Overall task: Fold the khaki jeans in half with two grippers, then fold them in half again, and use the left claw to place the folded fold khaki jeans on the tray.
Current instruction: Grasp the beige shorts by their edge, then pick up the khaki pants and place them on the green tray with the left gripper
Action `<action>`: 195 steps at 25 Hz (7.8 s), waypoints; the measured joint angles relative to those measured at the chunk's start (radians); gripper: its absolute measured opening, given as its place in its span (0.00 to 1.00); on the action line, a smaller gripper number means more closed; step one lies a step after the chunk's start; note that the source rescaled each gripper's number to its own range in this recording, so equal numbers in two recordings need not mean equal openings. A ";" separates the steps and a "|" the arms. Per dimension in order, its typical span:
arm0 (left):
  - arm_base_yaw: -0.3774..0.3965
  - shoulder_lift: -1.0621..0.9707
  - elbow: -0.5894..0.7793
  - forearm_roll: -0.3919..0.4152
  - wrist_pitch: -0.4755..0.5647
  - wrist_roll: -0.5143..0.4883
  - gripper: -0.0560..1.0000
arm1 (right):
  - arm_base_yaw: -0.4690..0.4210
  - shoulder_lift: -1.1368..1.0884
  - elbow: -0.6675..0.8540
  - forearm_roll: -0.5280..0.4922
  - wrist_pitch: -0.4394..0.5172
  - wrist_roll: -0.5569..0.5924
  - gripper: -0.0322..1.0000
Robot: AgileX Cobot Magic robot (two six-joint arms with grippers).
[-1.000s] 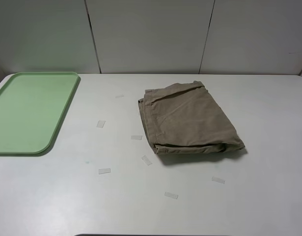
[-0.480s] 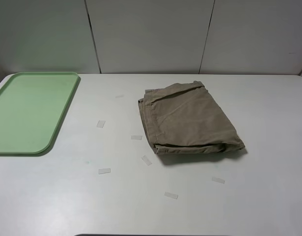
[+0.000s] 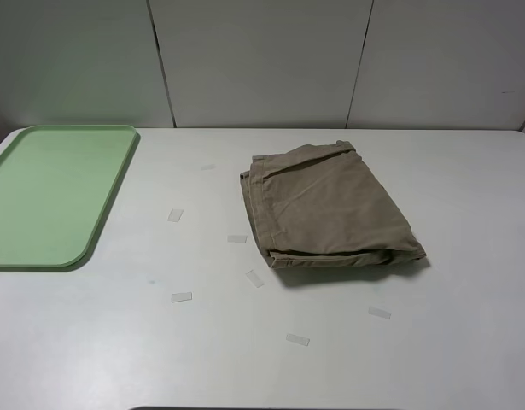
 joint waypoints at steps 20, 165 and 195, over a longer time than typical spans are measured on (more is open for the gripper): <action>0.000 0.335 -0.164 -0.007 0.055 0.000 0.91 | 0.000 0.000 0.000 -0.001 0.000 0.000 1.00; 0.118 1.750 -0.778 0.066 -0.403 0.491 0.05 | 0.000 0.000 0.001 0.001 0.000 0.000 1.00; 0.138 1.921 -0.778 0.167 -0.754 0.590 0.79 | 0.000 0.000 0.001 0.001 0.000 0.000 1.00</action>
